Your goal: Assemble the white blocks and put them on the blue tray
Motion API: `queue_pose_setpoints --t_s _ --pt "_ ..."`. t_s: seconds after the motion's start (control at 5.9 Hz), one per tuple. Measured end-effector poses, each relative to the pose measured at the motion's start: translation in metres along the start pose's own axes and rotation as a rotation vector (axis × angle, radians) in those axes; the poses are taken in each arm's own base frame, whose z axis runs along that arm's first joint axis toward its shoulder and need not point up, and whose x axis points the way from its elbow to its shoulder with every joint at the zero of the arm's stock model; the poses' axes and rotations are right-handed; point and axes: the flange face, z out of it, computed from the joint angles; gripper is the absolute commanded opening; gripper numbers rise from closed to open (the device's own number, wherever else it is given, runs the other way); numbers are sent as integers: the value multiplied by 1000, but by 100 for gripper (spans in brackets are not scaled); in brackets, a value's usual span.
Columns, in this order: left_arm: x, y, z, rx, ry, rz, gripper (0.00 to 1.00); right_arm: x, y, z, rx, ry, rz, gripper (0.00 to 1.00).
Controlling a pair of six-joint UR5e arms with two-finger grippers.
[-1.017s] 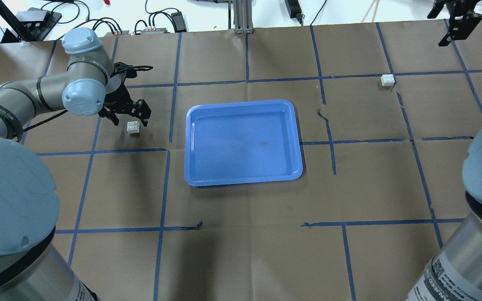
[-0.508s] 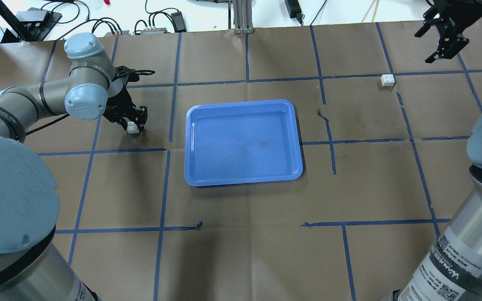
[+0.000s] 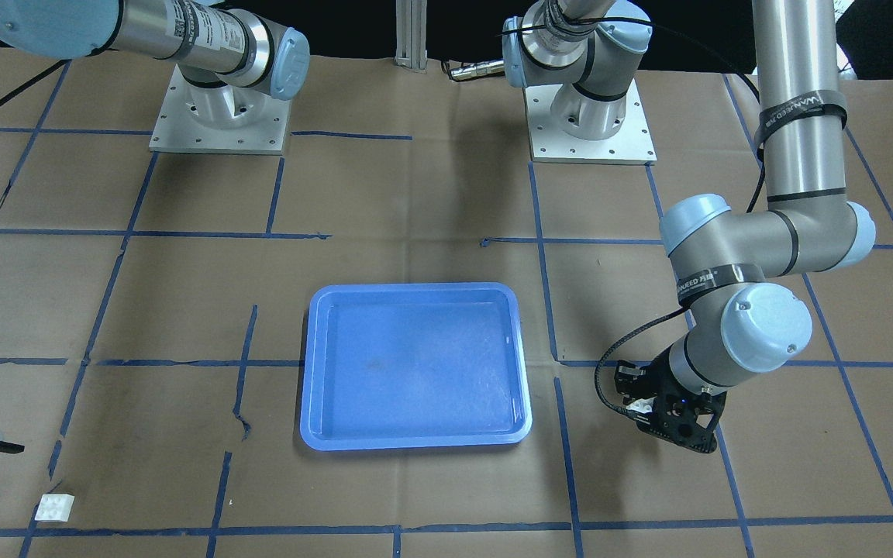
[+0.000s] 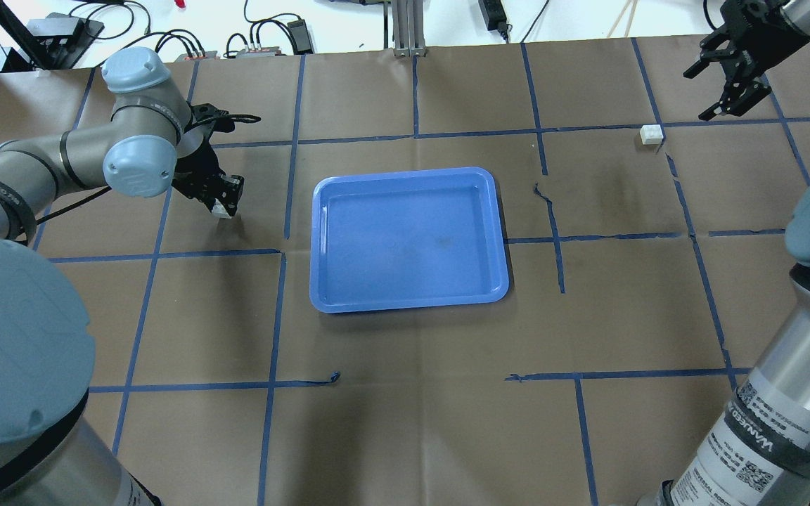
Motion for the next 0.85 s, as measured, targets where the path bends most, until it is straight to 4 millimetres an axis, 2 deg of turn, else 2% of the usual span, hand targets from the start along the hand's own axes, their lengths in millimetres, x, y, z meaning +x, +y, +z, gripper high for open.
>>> queue_pose_setpoints --t_s 0.17,0.34,0.51,0.68,0.85 --pt "35 -16 -15 39 7 221 0 -2 7 13 28 16 1 100" --pt "88 -35 -32 63 -9 406 0 -4 15 24 34 29 -2 100" --pt "146 -48 -38 70 -19 571 0 -6 26 36 35 35 1 100" --pt "194 -55 -32 61 -18 726 0 -8 37 43 37 35 8 100" --pt "228 -59 -19 41 -15 860 0 -10 42 48 38 30 14 100"
